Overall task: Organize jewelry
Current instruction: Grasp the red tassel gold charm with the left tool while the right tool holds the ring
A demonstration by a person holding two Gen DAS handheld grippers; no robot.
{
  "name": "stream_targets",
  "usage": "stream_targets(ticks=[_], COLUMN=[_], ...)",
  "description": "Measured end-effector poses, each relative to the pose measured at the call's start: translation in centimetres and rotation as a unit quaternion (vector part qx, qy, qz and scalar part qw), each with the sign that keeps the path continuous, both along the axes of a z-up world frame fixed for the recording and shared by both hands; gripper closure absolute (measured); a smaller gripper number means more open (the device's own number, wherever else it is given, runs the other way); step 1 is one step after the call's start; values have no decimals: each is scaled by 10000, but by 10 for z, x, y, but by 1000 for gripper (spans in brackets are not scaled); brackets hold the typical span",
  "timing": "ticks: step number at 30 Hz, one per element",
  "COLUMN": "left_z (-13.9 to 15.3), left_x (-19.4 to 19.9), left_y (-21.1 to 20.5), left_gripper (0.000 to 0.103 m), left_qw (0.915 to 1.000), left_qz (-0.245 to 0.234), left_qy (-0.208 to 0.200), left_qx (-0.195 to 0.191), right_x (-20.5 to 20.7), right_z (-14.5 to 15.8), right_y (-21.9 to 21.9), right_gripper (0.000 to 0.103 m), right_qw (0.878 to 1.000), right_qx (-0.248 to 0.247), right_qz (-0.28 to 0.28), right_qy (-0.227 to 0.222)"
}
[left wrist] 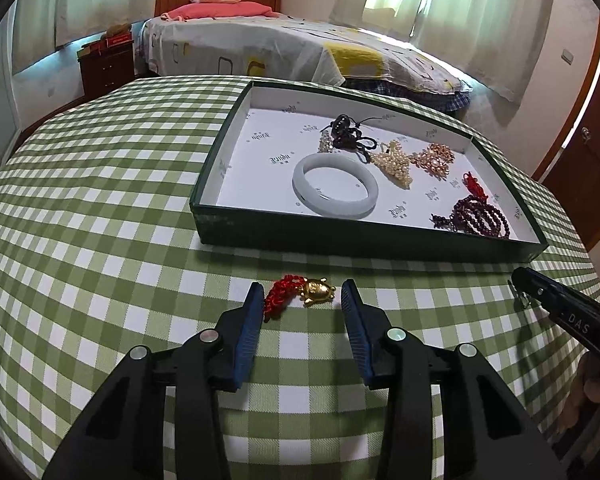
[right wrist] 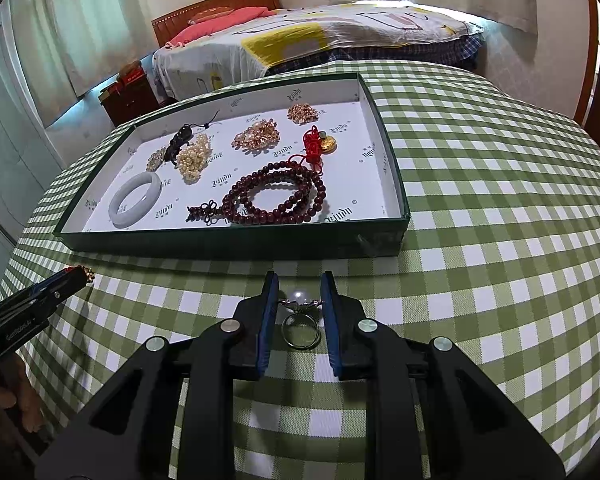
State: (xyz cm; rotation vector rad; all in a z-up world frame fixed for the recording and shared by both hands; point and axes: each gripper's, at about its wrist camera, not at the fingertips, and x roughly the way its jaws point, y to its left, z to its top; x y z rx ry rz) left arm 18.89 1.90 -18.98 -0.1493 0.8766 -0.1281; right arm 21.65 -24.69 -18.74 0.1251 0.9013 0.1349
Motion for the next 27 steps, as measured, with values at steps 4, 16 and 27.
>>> stream_targets(ticks=[4,16,27], left_z=[0,0,0], left_x=[-2,2,2], left_y=[1,15,13], left_gripper=[76,78,96], left_qw=[9999,9997,9995], left_qz=[-90,-34,-197], left_qy=[38,110,-42], left_qx=[-86,-221,-259], right_x=[0,0,-3], right_z=[0,0,2], right_y=[0,0,-2], right_gripper=[81,81,81], right_qw=[10000,10000,10000], right_qx=[-3,0,11], right_qz=[-1,-1,-31], right_qy=[0,0,-74])
